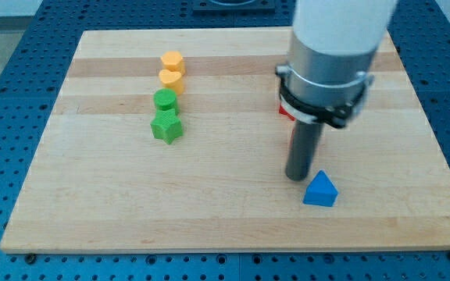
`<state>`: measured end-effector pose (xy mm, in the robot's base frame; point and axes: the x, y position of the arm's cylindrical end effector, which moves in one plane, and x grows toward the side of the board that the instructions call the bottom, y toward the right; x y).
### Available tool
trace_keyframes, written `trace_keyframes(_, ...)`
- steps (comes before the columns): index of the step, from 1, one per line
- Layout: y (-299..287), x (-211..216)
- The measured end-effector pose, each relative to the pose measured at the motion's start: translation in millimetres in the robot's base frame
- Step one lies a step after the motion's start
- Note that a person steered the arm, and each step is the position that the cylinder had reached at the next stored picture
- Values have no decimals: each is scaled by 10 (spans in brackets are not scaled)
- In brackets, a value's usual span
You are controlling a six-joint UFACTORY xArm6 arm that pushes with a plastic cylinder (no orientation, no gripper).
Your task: Move the red circle towards the blue triangle
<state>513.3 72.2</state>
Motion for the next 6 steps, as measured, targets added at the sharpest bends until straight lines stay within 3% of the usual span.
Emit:
trace_keyframes(3, 344, -158)
trace_keyframes(4, 768, -111)
trace_keyframes(5, 1035, -541)
trace_keyframes(6, 597, -791)
